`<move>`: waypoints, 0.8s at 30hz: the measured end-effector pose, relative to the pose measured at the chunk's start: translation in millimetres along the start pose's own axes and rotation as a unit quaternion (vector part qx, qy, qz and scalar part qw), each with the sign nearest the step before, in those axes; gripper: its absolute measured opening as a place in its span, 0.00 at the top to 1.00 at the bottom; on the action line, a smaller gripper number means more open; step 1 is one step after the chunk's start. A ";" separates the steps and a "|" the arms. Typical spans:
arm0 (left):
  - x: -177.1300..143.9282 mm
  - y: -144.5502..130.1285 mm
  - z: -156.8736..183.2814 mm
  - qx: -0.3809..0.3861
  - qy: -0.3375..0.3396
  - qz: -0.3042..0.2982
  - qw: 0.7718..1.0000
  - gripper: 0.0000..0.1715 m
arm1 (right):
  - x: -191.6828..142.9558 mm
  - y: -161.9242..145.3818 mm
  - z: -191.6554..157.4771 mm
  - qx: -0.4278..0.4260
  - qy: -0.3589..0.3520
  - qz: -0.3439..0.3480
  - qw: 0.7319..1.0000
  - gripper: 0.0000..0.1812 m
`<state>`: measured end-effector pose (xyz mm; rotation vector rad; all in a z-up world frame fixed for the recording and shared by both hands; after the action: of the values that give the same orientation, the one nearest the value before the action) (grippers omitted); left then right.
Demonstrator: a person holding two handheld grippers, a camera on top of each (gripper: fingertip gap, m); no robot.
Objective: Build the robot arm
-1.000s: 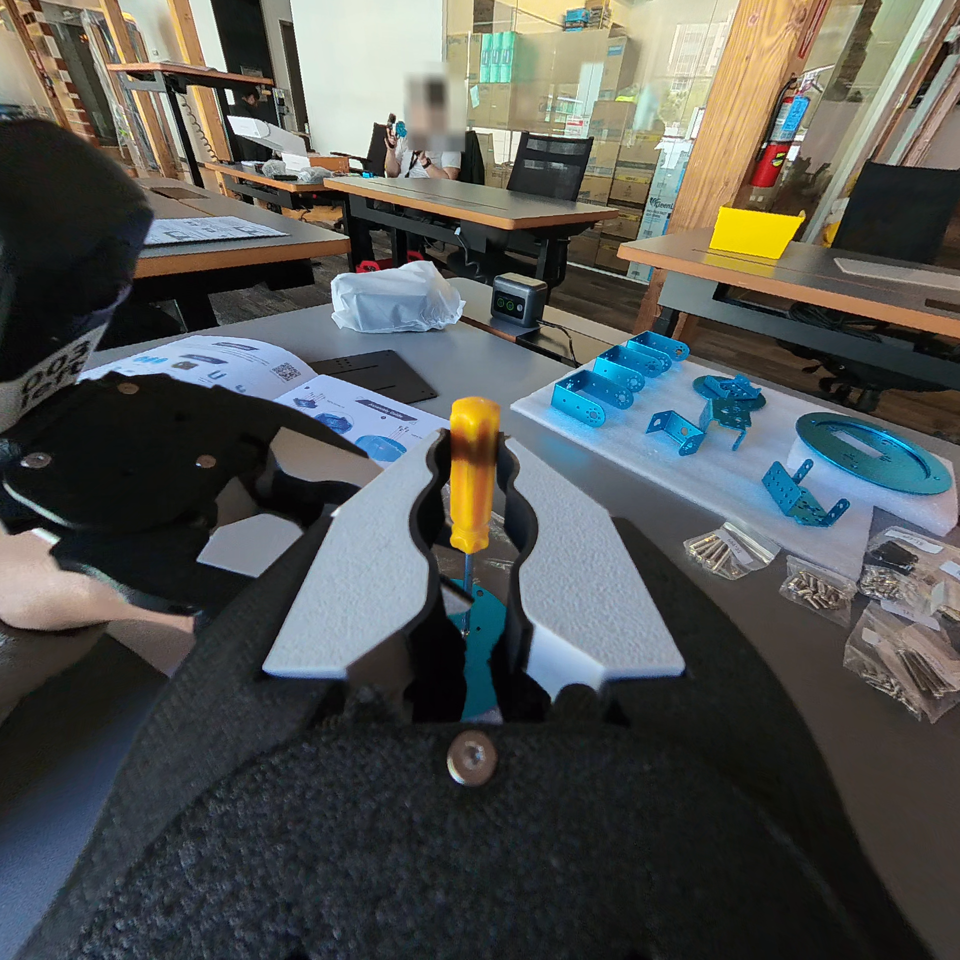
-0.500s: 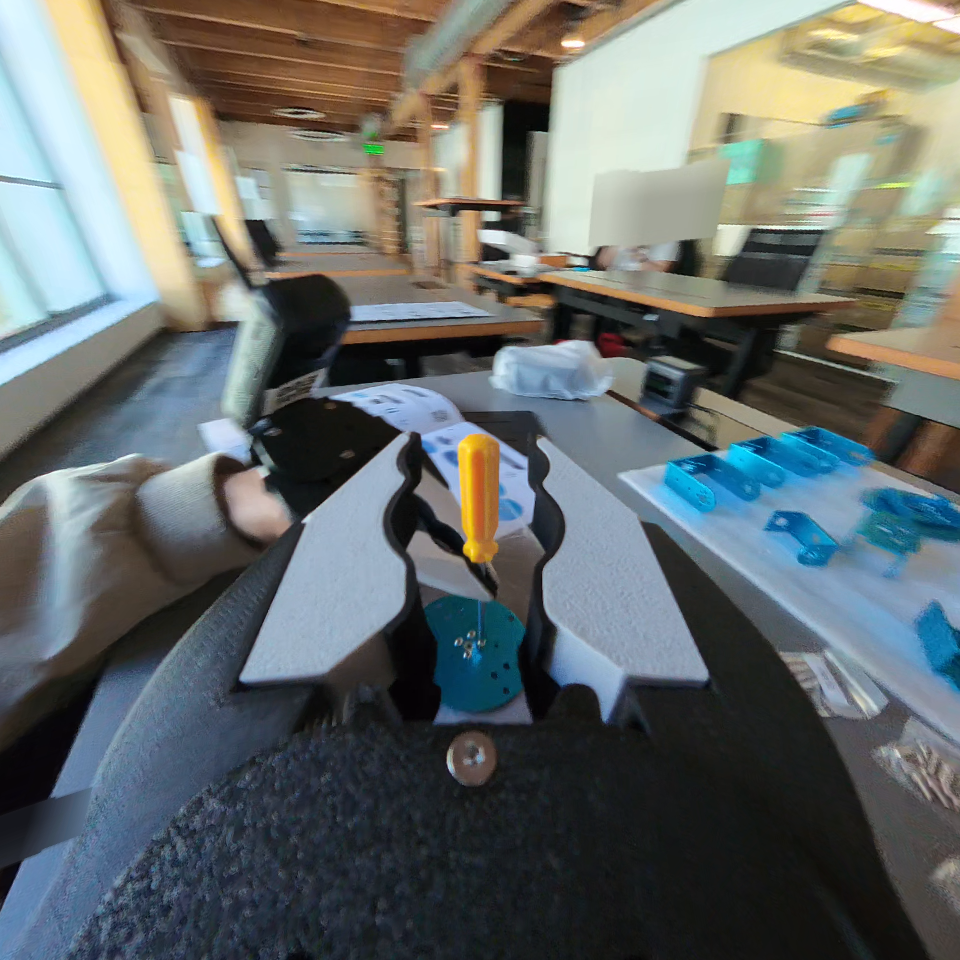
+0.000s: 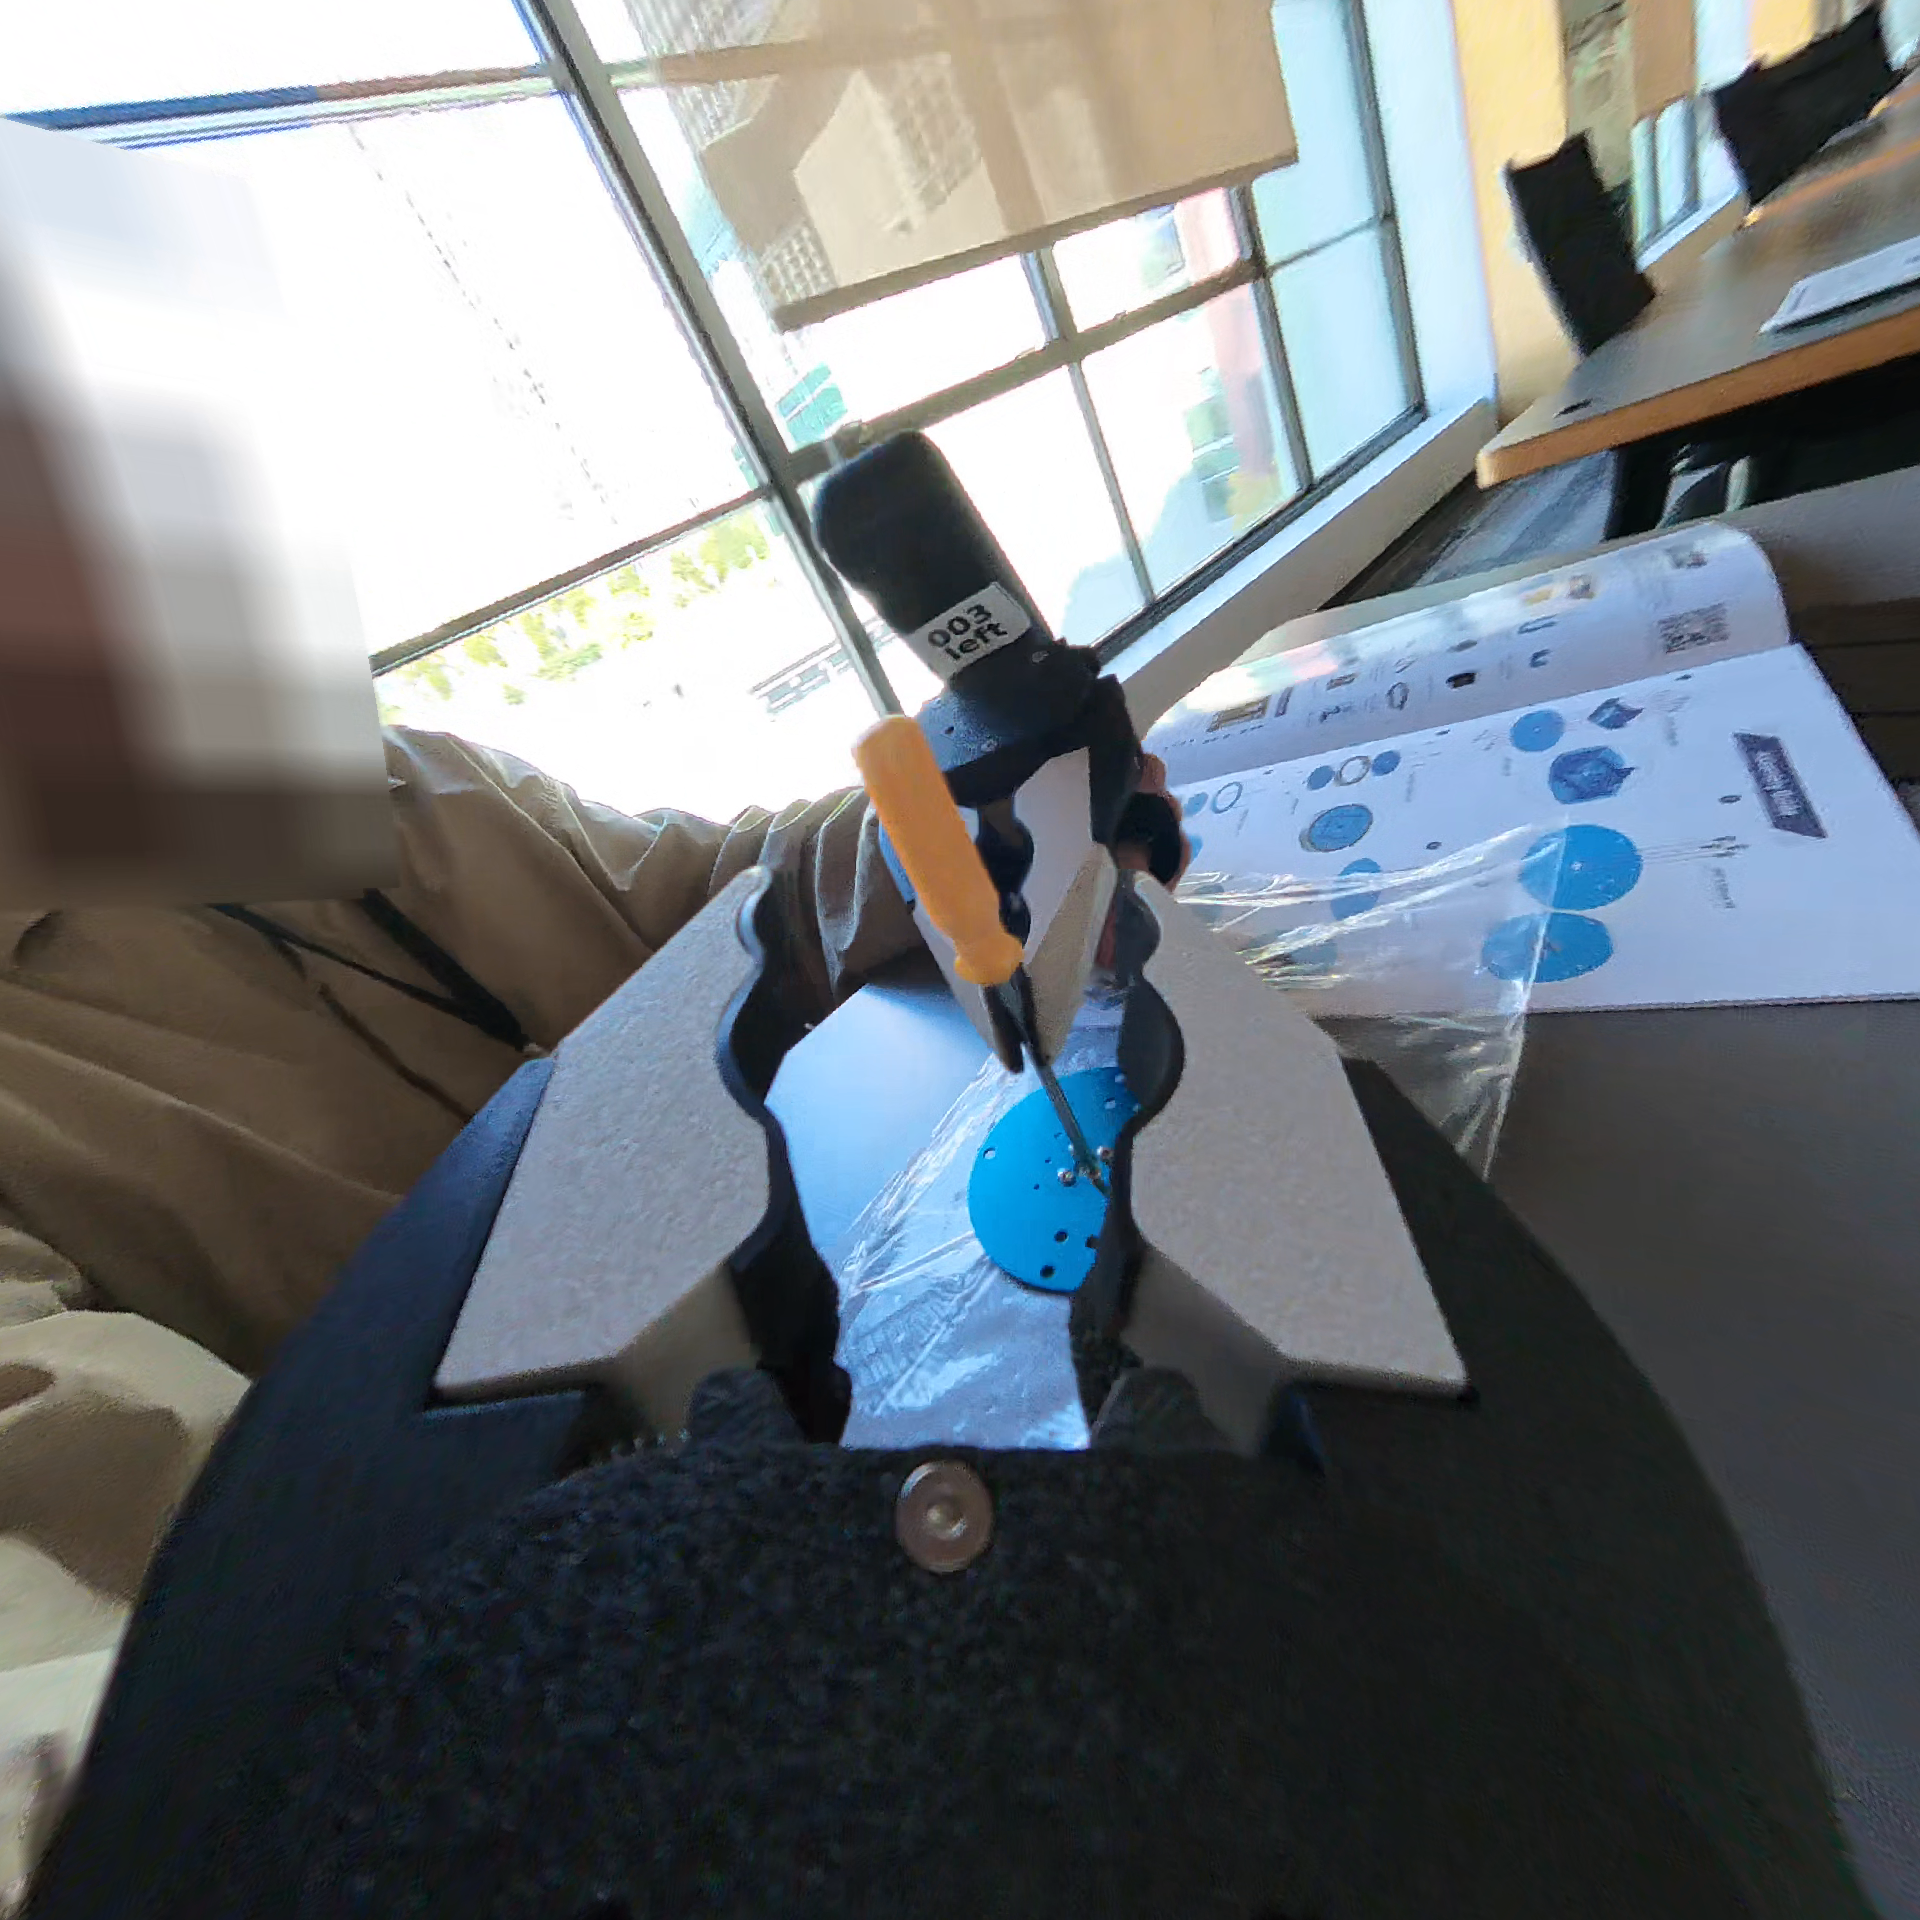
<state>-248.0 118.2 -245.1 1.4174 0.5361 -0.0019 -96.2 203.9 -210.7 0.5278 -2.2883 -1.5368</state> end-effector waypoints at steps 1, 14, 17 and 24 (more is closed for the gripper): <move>0.3 0.1 0.2 0.000 0.001 0.000 1.000 0.98 | 8.4 2.1 1.5 0.005 0.029 -0.014 0.999 0.65; 1.6 0.6 -2.0 -0.008 -0.003 0.001 1.000 0.98 | 36.2 6.0 -0.3 -0.050 0.044 -0.060 0.996 0.78; 1.6 0.8 -2.5 -0.007 -0.004 -0.001 1.000 0.98 | 38.2 8.6 0.0 -0.061 0.044 -0.051 0.996 0.81; 0.4 0.2 -1.9 0.004 0.004 -0.007 1.000 0.97 | 42.9 7.1 2.1 -0.083 0.036 -0.061 0.994 0.91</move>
<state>-248.3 120.1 -245.2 1.4218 0.5532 -0.0098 -135.6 187.5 -201.9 0.6763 -2.0857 -1.7185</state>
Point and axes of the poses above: each gripper's, where its closed fingertips meet, x out along the fingers, y out of its top, z = x × y across the jaws, the point moved 8 cm from there along -x, back along the fingers, and after that the axes turned 4 degrees about -x, right-handed, at the moved point
